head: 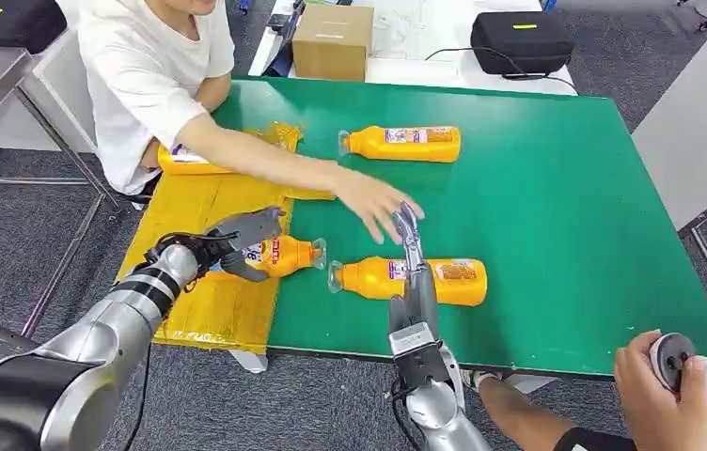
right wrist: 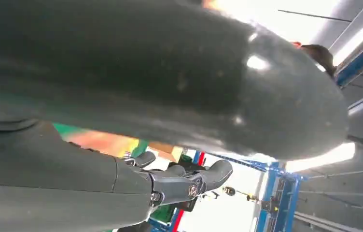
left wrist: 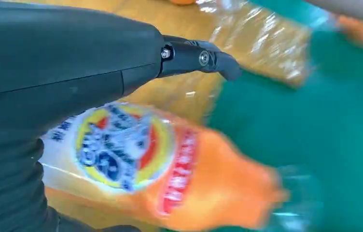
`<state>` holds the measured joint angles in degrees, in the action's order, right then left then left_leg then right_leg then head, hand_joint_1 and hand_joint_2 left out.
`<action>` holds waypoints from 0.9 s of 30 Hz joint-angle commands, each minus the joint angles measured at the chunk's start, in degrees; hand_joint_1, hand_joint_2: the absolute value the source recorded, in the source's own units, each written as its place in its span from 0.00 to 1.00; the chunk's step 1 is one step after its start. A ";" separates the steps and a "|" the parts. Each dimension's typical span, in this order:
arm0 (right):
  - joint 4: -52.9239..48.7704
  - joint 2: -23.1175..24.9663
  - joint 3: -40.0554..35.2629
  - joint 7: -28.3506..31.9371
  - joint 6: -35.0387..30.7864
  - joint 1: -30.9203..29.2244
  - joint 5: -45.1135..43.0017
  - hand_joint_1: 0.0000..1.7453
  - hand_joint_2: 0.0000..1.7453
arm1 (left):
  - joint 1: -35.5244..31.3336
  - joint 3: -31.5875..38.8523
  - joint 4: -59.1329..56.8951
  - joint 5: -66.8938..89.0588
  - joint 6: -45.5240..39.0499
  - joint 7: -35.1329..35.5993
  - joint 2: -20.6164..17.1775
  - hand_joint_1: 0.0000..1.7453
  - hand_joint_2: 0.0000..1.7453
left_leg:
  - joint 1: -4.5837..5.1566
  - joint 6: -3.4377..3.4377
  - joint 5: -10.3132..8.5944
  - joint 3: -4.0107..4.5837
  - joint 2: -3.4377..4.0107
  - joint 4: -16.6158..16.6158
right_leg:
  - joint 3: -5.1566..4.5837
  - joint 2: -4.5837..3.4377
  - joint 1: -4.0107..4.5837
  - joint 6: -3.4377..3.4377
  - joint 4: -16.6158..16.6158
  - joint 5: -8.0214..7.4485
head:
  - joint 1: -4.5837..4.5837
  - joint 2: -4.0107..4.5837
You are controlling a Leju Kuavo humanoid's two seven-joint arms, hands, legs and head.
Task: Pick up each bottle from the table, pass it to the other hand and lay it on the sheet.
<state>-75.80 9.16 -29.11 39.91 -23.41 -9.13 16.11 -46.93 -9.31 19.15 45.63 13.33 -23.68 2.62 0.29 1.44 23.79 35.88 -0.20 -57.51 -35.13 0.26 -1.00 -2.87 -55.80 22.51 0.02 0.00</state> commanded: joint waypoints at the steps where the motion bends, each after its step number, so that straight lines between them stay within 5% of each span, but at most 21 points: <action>1: 2.98 -1.13 -1.05 0.09 0.03 -0.43 1.83 0.00 0.00 | 6.92 13.96 14.81 -19.61 -1.49 -9.03 5.90 0.00 1.00 | -0.05 -0.07 0.13 -0.34 -0.05 0.05 | 0.38 0.05 0.05 0.09 0.08 0.14 | 0.00 0.00; 7: 0.10 -1.56 0.77 0.09 -0.05 1.84 4.08 0.00 0.00 | 11.12 10.15 26.84 -31.46 -3.83 -6.43 6.70 0.00 1.00 | -0.11 -0.11 0.22 -0.35 -0.04 -0.08 | 0.39 0.04 0.12 0.13 0.00 0.20 | 0.02 0.00; 16: 0.83 -1.63 1.64 0.09 -0.81 1.77 6.69 0.00 0.00 | 12.65 9.87 28.69 -34.98 -5.02 -7.85 8.00 0.00 1.00 | -0.08 -0.10 0.19 -0.35 0.01 -0.04 | 0.35 0.00 0.09 0.13 0.02 0.17 | 0.00 0.00; 18: 3.67 -4.16 1.16 -5.56 -0.24 0.13 14.00 0.00 0.00 | 16.52 11.00 34.62 -41.70 -5.15 -7.63 10.42 0.00 1.00 | -0.10 -0.12 0.24 -0.48 0.02 -0.03 | 0.48 -0.01 0.11 0.15 0.03 0.21 | 0.00 0.00; 20: 7.65 -7.96 1.05 -6.30 -4.28 -1.85 22.90 0.00 0.00 | 22.09 13.21 41.29 -56.36 -7.17 -0.15 14.51 0.00 1.00 | -0.05 -0.06 0.14 -0.34 0.00 0.05 | 0.36 0.01 0.06 0.08 0.12 0.12 | 0.00 0.00; 22: 9.13 -10.80 2.48 -7.78 -3.08 -2.58 25.35 0.00 0.00 | 28.50 8.24 45.83 -56.22 -13.86 -3.75 15.25 0.00 1.00 | -0.03 -0.03 0.16 -0.44 0.03 0.10 | 0.46 -0.02 0.04 0.05 0.20 0.11 | 0.02 0.00; 23: 9.81 -12.21 2.96 -8.65 -3.34 -2.79 27.58 0.00 1.00 | 31.25 6.88 47.47 -57.28 -14.21 -4.36 15.62 0.00 1.00 | 0.00 0.00 0.14 -0.48 0.02 0.17 | 0.51 -0.01 0.01 0.02 0.27 0.10 | 0.00 0.00; 27: 13.70 -14.29 9.12 -7.88 0.36 -3.88 24.85 0.00 1.00 | 39.13 0.70 54.69 -58.21 -16.41 -7.12 14.27 0.00 1.00 | 0.06 0.02 0.28 -0.71 0.11 0.20 | 0.73 -0.10 -0.04 0.03 0.32 0.17 | 0.04 0.00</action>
<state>-73.28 3.43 -27.84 32.61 -26.08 -8.53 41.01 -24.25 0.61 57.89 -11.02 0.95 -27.83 15.11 0.37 1.48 23.87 35.89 -0.19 -57.52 -35.14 0.25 -1.06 -2.88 -55.72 22.52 0.07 0.00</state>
